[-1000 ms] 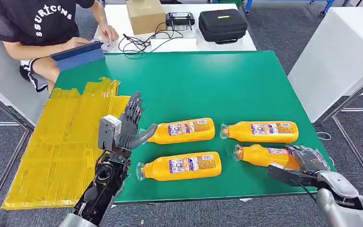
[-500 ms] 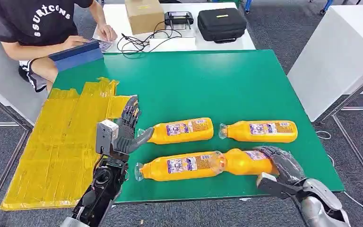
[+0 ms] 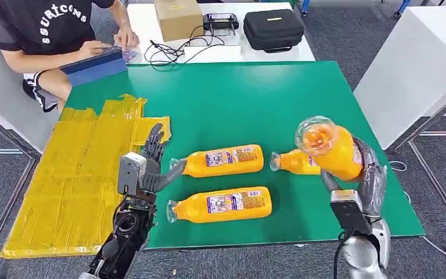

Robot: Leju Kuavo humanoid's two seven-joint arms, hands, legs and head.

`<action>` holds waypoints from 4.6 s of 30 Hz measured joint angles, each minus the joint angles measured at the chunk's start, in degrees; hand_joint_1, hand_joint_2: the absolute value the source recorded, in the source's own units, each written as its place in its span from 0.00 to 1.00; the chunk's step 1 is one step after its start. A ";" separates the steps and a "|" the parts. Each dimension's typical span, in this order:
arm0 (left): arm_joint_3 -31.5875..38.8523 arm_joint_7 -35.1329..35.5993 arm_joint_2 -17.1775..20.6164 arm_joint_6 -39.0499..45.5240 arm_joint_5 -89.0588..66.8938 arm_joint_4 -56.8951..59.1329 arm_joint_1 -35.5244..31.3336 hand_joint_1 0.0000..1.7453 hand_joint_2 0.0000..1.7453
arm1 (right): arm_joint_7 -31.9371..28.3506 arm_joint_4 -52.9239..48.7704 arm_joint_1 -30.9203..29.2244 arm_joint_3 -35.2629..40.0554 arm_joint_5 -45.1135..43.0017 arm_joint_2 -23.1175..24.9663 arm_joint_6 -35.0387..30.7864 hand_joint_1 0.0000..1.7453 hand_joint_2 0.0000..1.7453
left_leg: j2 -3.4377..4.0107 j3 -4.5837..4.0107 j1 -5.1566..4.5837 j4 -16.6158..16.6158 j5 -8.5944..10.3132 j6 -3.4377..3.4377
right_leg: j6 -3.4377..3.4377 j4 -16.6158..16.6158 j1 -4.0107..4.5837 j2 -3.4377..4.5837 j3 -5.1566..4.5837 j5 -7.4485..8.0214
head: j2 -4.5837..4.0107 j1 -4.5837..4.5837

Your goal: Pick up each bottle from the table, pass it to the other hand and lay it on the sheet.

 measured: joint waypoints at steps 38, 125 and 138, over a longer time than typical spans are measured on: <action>-10.97 1.60 0.35 -0.44 -3.84 -13.16 -6.00 0.00 1.00 | -8.28 36.17 -26.63 28.02 -15.54 10.95 28.26 1.00 1.00 | 0.00 -0.04 0.03 0.00 0.08 -0.05 | 0.00 0.07 0.02 0.00 -0.06 0.04 | 0.00 0.02; -10.53 3.17 0.90 0.35 -5.79 -12.96 -3.96 0.00 1.00 | 1.01 36.87 -27.11 38.69 -0.67 13.20 0.39 1.00 1.00 | 0.01 -0.11 0.03 0.00 0.07 -0.05 | -0.01 0.08 0.02 0.00 -0.16 0.03 | 0.00 0.02; -9.09 1.62 0.92 0.74 -3.47 -11.34 -4.07 1.00 1.00 | 1.40 38.36 -27.80 39.78 -1.78 13.35 0.39 1.00 1.00 | 0.01 -0.12 0.03 0.00 0.07 -0.05 | -0.01 0.07 0.02 0.00 -0.17 0.03 | 0.00 0.02</action>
